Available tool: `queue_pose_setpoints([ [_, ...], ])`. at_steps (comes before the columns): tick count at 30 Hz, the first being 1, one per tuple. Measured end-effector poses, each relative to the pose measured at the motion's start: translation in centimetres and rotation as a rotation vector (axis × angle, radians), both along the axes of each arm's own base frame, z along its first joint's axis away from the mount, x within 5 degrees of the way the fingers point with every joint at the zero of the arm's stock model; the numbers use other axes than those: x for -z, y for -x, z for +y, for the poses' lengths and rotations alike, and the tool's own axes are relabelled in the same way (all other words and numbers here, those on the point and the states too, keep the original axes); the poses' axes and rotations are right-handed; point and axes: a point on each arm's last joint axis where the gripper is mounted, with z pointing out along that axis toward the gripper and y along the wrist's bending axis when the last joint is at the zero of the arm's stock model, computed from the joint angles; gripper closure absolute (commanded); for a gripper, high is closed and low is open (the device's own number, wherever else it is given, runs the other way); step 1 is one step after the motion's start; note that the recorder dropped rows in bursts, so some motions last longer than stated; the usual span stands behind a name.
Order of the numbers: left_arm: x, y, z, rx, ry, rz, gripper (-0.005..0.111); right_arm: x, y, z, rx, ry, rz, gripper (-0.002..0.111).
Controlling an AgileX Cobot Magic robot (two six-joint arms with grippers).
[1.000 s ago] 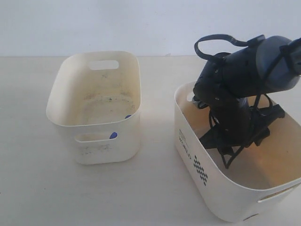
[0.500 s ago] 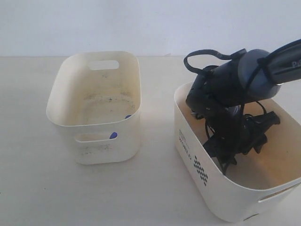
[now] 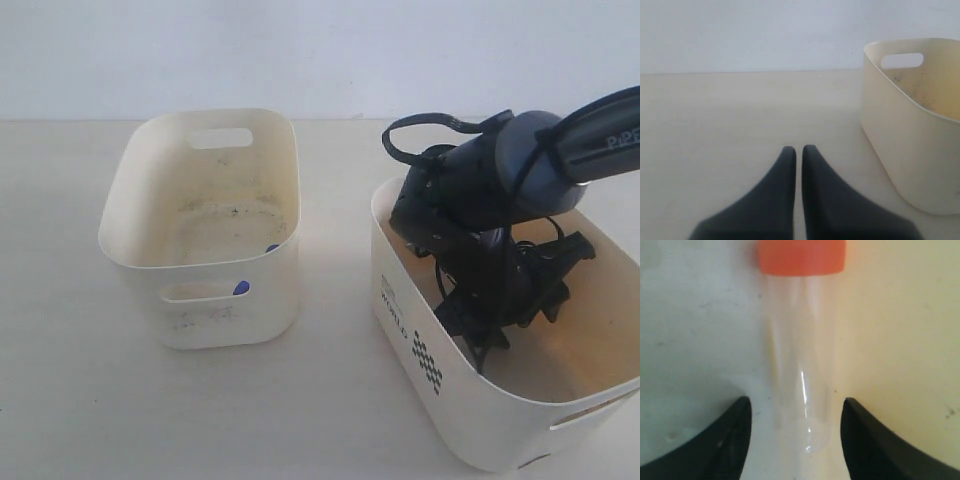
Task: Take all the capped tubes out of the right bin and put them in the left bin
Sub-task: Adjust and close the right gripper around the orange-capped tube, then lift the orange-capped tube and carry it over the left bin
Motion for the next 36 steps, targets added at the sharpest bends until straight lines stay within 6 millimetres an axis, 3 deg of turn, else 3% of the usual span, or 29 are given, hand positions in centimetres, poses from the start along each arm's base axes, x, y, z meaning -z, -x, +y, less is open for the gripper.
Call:
queue_pose_setpoints([
  [2,0.0,0.0,0.0,0.0,0.0,0.0,0.102,0.0,0.0,0.0,0.0,0.0,0.0,0.063],
  [8,0.0,0.0,0.0,0.0,0.0,0.0,0.102,0.4,0.0,-0.1,-0.016,0.016,0.01,0.107],
  [22,0.0,0.0,0.0,0.0,0.0,0.0,0.102,-0.1,0.1,-0.1,-0.017,-0.007,0.001,0.108],
  [36,0.0,0.0,0.0,0.0,0.0,0.0,0.102,-7.1,0.9,0.1,0.02,-0.2,-0.189,0.108],
])
